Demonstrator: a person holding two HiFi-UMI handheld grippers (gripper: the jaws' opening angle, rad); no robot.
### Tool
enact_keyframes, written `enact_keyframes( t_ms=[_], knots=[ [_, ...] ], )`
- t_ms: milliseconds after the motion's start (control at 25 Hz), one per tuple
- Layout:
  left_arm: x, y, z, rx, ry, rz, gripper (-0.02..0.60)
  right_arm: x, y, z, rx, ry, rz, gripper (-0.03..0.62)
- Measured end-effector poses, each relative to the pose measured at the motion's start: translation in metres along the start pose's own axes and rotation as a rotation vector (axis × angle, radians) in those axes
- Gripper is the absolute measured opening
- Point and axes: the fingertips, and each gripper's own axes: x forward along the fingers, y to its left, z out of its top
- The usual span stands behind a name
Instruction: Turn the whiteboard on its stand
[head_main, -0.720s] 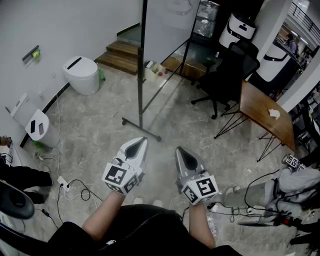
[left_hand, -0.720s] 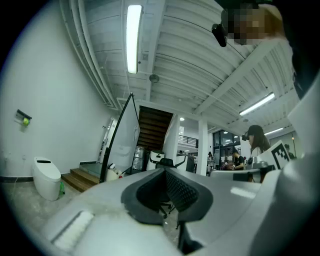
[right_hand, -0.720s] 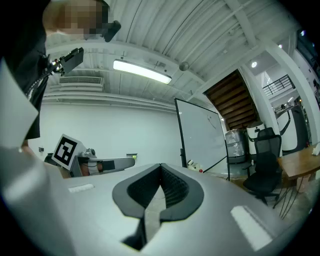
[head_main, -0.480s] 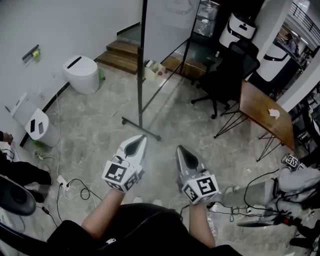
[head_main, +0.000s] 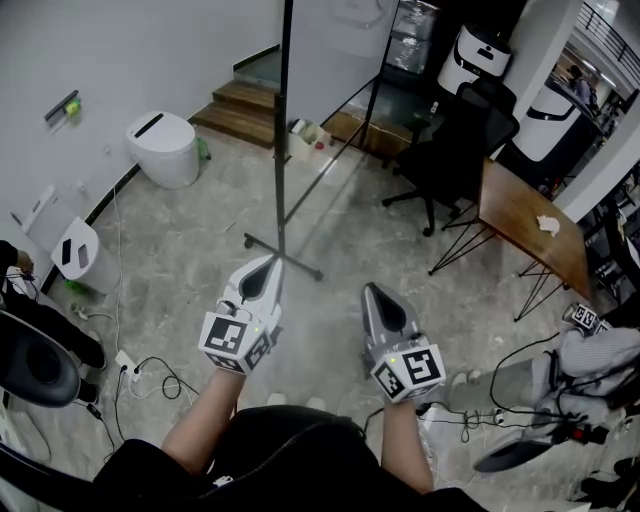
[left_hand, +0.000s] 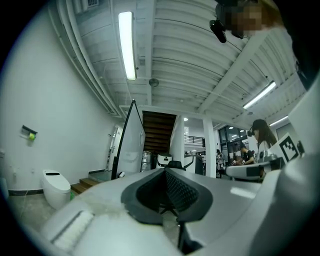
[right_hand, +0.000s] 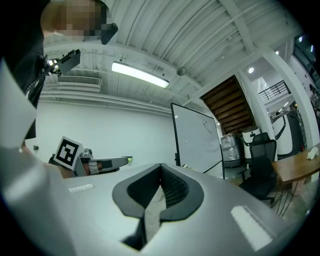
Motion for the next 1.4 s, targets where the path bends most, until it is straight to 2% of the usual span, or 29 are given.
enact_keyframes(
  t_ms=[480,720,1040,1400],
  knots=[
    [0.008,0.005,0.016,0.005,-0.028,0.011,0.003,-0.006,-0.018,0.012,-0.007,-0.011,-0.022,0.009],
    [0.016,0.003,0.012,0.020,-0.015,0.034,0.003,-0.009,-0.030,0.016,-0.021,-0.005,-0.032,0.009],
    [0.029,-0.006,0.008,0.004,-0.030,0.059,0.003,-0.007,-0.039,0.026,-0.048,-0.012,0.009,0.009],
    [0.030,-0.022,0.003,0.017,-0.026,0.100,0.003,-0.021,-0.055,0.017,-0.032,0.005,0.042,0.009]
  ],
)
